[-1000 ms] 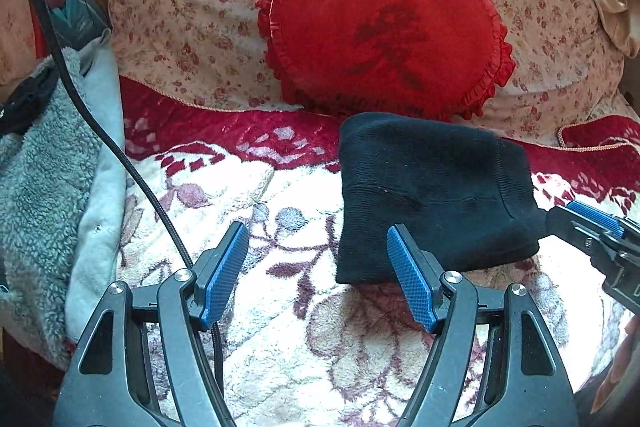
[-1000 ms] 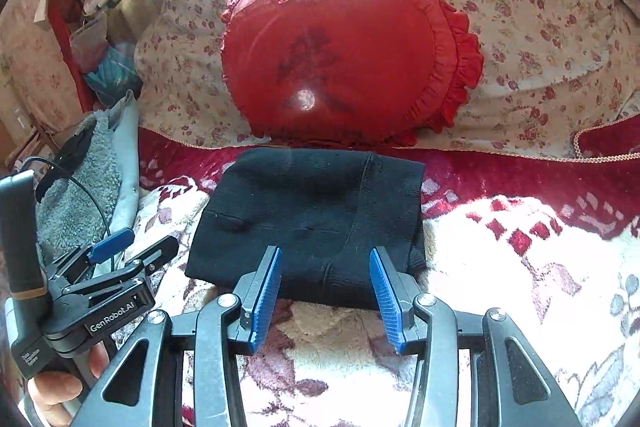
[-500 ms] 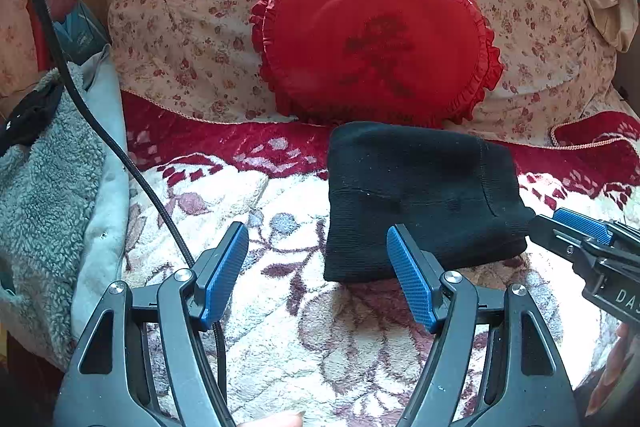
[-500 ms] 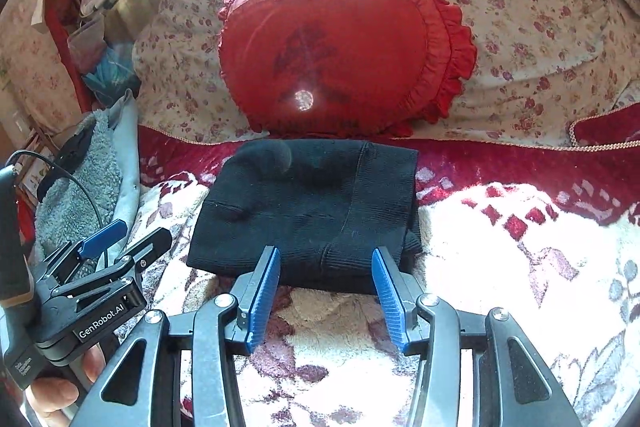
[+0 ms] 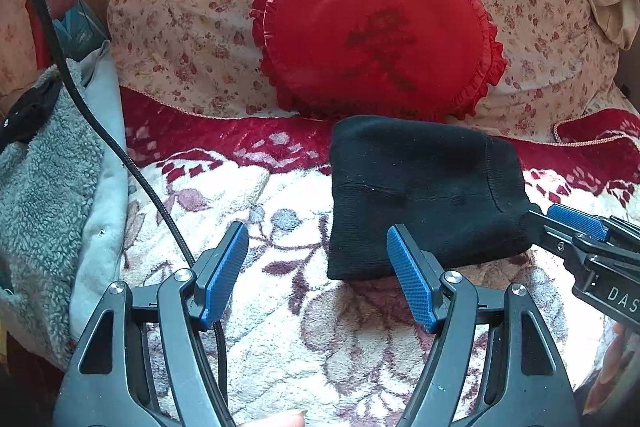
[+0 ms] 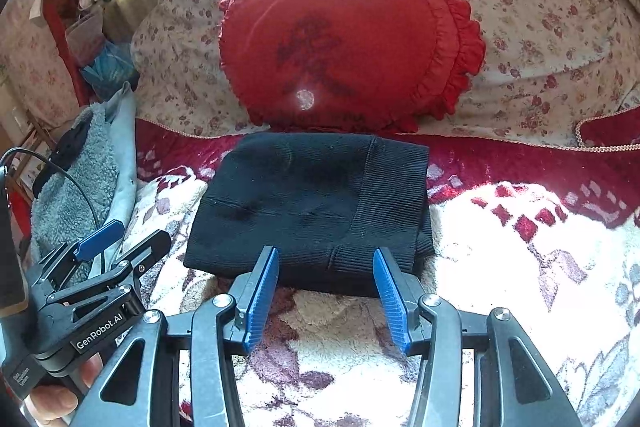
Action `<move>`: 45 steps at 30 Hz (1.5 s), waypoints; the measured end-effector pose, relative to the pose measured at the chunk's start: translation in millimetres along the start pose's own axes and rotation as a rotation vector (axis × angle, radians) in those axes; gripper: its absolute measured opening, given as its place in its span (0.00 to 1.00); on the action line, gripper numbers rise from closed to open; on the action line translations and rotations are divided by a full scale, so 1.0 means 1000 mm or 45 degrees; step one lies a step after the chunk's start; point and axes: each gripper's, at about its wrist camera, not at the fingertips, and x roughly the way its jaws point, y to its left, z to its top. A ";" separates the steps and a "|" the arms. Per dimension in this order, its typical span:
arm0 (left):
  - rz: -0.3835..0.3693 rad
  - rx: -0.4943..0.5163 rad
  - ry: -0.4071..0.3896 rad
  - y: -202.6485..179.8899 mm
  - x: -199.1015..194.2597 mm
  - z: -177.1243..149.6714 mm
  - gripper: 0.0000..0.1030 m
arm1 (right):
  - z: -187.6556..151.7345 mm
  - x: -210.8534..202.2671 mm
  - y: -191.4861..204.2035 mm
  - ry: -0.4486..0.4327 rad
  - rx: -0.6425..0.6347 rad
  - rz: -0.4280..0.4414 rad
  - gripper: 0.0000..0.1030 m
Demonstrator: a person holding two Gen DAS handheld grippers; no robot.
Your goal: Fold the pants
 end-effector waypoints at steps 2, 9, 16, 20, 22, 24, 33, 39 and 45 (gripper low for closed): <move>-0.004 0.004 0.007 -0.001 0.002 -0.001 0.70 | 0.000 0.001 0.000 0.005 -0.001 0.000 0.46; -0.004 0.011 0.017 -0.003 0.005 -0.001 0.70 | -0.003 0.005 -0.006 0.022 0.014 -0.001 0.46; -0.005 0.017 0.018 -0.005 0.005 -0.001 0.70 | -0.002 0.004 -0.007 0.019 0.020 0.001 0.46; -0.005 0.011 0.024 -0.004 0.007 -0.001 0.70 | -0.002 0.007 -0.006 0.030 0.015 0.005 0.46; -0.005 0.009 0.025 -0.003 0.008 -0.002 0.70 | -0.003 0.008 -0.005 0.036 0.013 0.004 0.46; -0.006 0.011 0.026 -0.003 0.008 -0.002 0.70 | -0.003 0.009 -0.005 0.038 0.013 0.004 0.46; -0.004 0.017 0.033 -0.003 0.009 -0.003 0.70 | -0.006 0.011 -0.002 0.049 0.017 0.010 0.46; -0.002 0.014 0.037 -0.004 0.010 -0.005 0.70 | -0.007 0.012 -0.001 0.053 0.022 0.013 0.46; -0.004 0.010 0.046 -0.004 0.010 -0.004 0.70 | -0.010 0.014 0.002 0.059 0.019 0.013 0.47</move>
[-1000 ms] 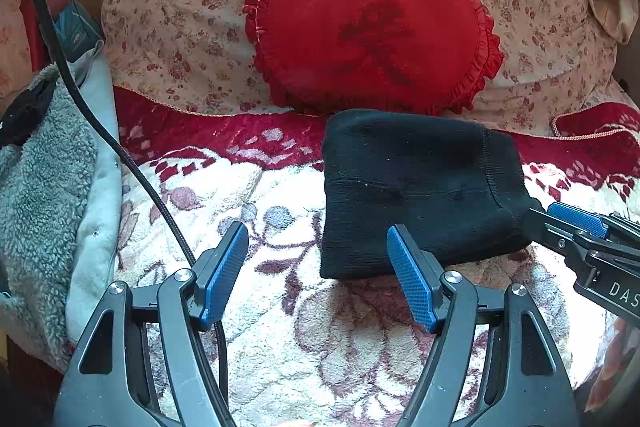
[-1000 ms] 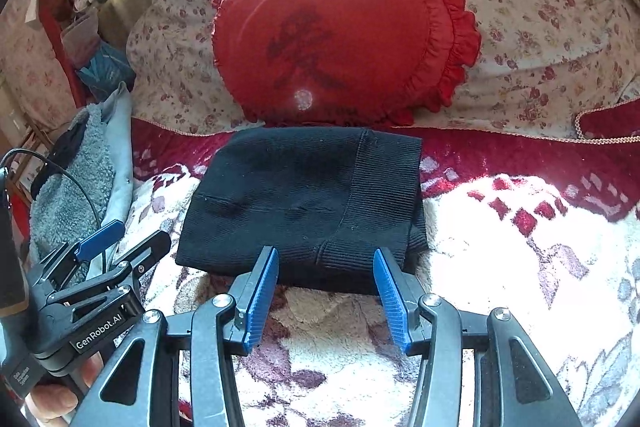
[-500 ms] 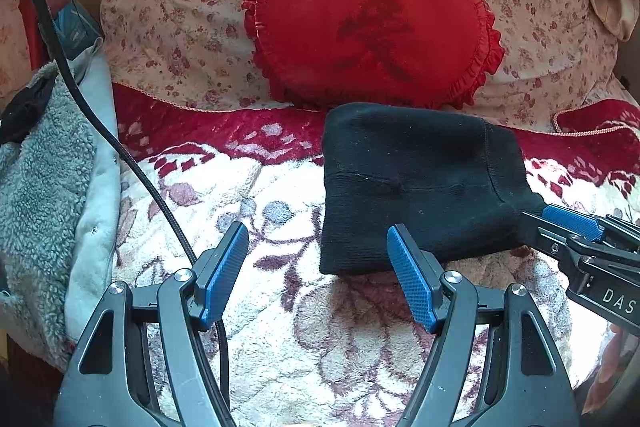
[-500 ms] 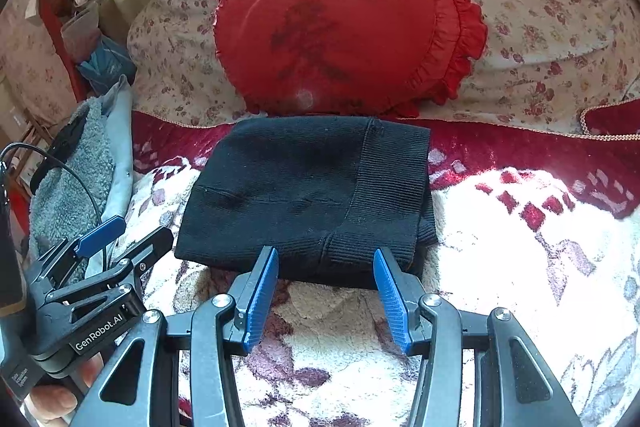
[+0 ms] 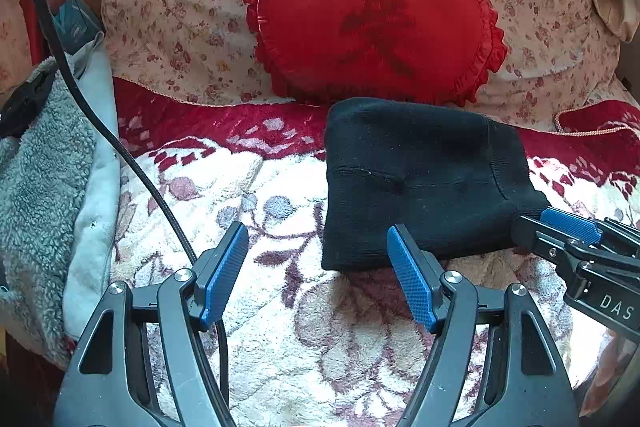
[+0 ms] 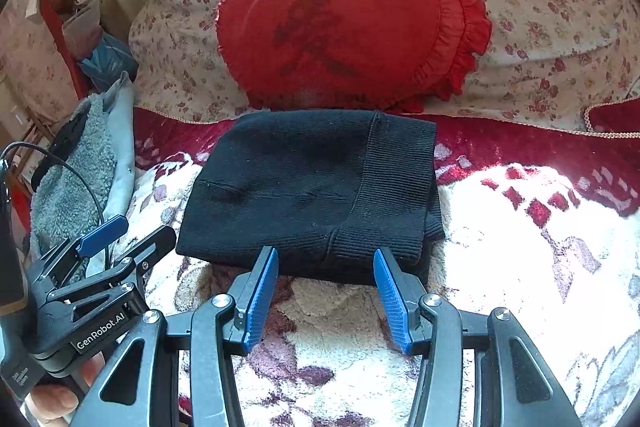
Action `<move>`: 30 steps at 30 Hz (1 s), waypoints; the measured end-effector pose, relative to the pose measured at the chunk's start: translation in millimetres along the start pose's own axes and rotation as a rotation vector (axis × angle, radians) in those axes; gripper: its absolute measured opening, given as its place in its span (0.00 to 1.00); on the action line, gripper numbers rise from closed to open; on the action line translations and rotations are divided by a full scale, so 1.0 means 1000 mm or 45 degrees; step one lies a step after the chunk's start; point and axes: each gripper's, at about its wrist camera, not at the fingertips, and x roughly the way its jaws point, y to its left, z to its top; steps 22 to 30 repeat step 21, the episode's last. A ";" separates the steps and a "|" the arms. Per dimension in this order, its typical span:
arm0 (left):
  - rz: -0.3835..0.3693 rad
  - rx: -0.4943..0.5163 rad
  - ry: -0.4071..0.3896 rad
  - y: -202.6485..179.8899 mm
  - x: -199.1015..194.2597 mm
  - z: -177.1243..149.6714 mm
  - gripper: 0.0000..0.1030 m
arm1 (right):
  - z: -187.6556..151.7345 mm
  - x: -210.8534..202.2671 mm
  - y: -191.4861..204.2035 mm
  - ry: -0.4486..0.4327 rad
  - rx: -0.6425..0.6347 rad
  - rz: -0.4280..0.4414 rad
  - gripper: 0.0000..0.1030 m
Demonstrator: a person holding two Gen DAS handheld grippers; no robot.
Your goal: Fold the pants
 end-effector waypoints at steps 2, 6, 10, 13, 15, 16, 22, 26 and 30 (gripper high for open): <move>0.000 0.001 0.000 0.000 0.000 0.000 0.70 | 0.000 0.001 0.001 0.005 -0.004 -0.002 0.47; 0.000 -0.001 0.002 0.000 0.000 0.000 0.70 | -0.002 0.002 0.001 0.006 0.004 0.004 0.47; 0.002 -0.001 0.005 0.000 0.001 0.000 0.70 | -0.002 0.002 0.001 0.004 0.007 0.005 0.47; 0.001 0.000 -0.001 -0.001 0.000 0.000 0.70 | -0.001 0.002 0.000 0.007 0.004 0.006 0.47; 0.005 0.005 -0.012 -0.001 0.001 -0.002 0.70 | -0.002 0.002 0.001 0.004 0.005 0.006 0.47; 0.004 0.010 -0.022 -0.001 0.000 -0.003 0.70 | -0.002 0.003 0.001 0.005 0.006 0.006 0.47; -0.001 0.015 -0.042 0.000 -0.003 -0.005 0.70 | -0.005 0.002 0.002 0.006 0.014 0.003 0.47; -0.001 0.015 -0.042 0.000 -0.003 -0.005 0.70 | -0.005 0.002 0.002 0.006 0.014 0.003 0.47; -0.001 0.015 -0.042 0.000 -0.003 -0.005 0.70 | -0.005 0.002 0.002 0.006 0.014 0.003 0.47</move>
